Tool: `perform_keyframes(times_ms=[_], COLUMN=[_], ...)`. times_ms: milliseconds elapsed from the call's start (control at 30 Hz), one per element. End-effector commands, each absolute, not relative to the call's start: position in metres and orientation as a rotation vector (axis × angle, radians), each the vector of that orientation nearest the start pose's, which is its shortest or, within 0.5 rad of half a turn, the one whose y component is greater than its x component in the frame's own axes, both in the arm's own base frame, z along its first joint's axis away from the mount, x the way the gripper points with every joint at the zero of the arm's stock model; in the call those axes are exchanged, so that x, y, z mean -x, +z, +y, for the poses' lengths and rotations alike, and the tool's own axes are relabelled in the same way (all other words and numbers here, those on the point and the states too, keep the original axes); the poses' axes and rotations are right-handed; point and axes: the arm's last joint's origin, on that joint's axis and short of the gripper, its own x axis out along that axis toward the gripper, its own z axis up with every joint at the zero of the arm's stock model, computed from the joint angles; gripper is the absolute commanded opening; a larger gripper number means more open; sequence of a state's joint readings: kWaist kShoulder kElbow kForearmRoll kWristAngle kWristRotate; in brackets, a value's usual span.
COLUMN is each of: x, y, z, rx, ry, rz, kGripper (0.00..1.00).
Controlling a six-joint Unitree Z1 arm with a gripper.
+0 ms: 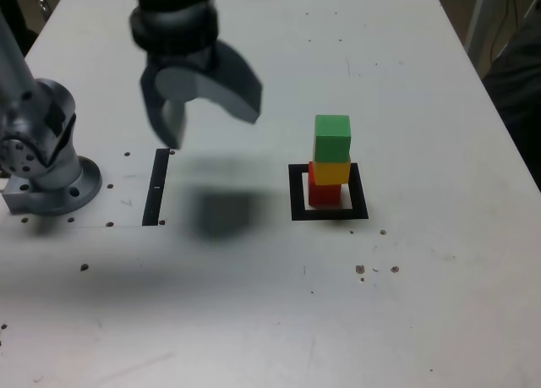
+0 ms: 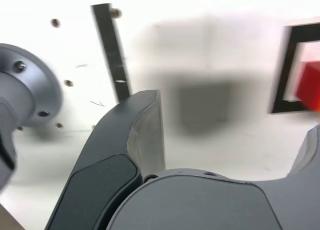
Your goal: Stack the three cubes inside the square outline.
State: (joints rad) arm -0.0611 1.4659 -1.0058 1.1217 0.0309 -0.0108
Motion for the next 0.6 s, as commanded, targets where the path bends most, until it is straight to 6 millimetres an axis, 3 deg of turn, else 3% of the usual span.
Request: perform_keyframes(times_ms=[0,267,567], x=[-0.172,-0.154,-0.152], y=[0.278,0.247,0.236], z=[-0.009,-0.007,-0.007], rx=[-0.070,-0.084,-0.091], ry=[-0.008,0.002,0.005], rz=[1.585,1.654,1.691], kGripper=[1.00,1.00,1.00])
